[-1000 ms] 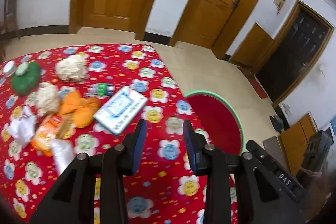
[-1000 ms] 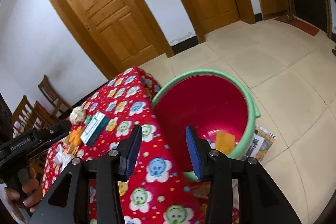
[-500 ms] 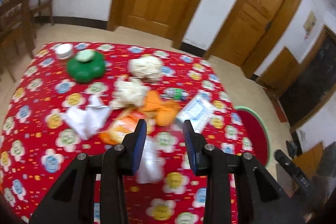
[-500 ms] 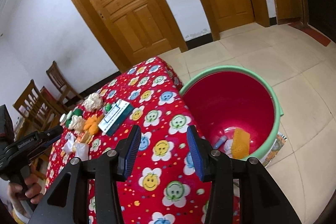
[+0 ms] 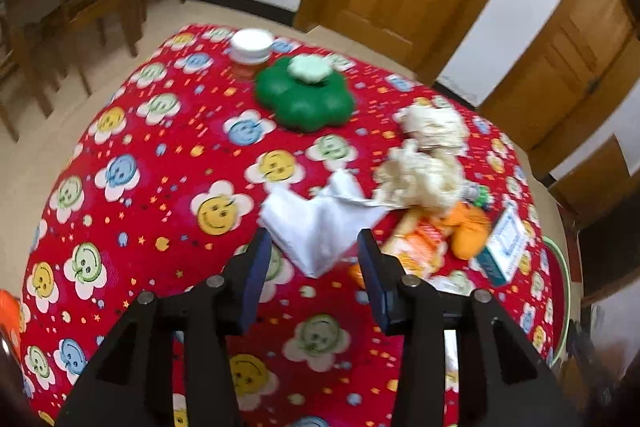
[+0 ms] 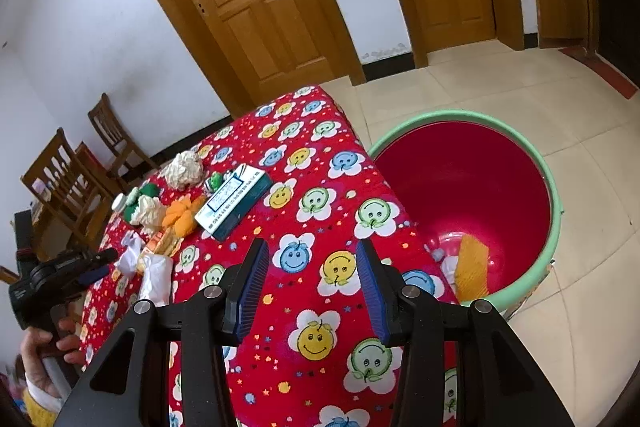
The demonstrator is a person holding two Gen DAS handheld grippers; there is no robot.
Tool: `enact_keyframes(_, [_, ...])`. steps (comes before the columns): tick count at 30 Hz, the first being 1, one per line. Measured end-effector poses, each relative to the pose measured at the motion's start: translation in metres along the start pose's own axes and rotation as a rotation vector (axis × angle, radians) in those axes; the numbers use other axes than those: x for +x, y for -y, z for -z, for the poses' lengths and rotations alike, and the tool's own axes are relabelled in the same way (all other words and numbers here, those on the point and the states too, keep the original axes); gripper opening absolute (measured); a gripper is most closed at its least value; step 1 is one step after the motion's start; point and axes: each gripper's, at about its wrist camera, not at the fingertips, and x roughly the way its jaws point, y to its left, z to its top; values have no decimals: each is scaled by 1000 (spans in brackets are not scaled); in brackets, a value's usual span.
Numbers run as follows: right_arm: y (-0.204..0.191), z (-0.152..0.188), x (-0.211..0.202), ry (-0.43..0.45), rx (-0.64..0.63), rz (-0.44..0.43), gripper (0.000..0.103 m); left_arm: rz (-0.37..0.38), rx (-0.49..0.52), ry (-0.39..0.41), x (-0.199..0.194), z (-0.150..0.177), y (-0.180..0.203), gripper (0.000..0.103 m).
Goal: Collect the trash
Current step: 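Return to the table and grasp the white tissue with the left tool, then grasp the clear plastic bag with the right tool and lift it toward the bucket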
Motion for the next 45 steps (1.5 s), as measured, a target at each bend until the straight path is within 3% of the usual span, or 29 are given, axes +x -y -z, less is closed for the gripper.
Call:
enact_keyframes(5, [-3, 2, 6, -17, -5, 5, 46, -18, -27, -35, 20, 1, -10, 49])
enact_keyframes(12, [-5, 3, 14, -36, -11, 14, 46, 14, -8, -6, 27, 1, -2, 49])
enact_keyframes(15, [-6, 4, 17, -42, -13, 14, 46, 40, 18, 9, 30, 2, 7, 39])
enact_keyframes(18, [-8, 5, 20, -54, -12, 7, 46, 47, 16, 32, 31, 4, 6, 22])
enact_keyframes(24, [-16, 4, 22, -63, -28, -8, 46, 120, -34, 49, 21, 3, -3, 10])
enact_keyframes(32, [-43, 5, 19, -57, -94, -38, 46, 168, -52, 115, -23, 8, -12, 9])
enact_keyframes(38, [-67, 8, 25, -80, -138, -84, 46, 144, -30, 193, -57, 11, -20, 9])
enact_keyframes(45, [-97, 17, 43, -147, -176, -137, 46, 151, -28, 206, -62, 12, -29, 9])
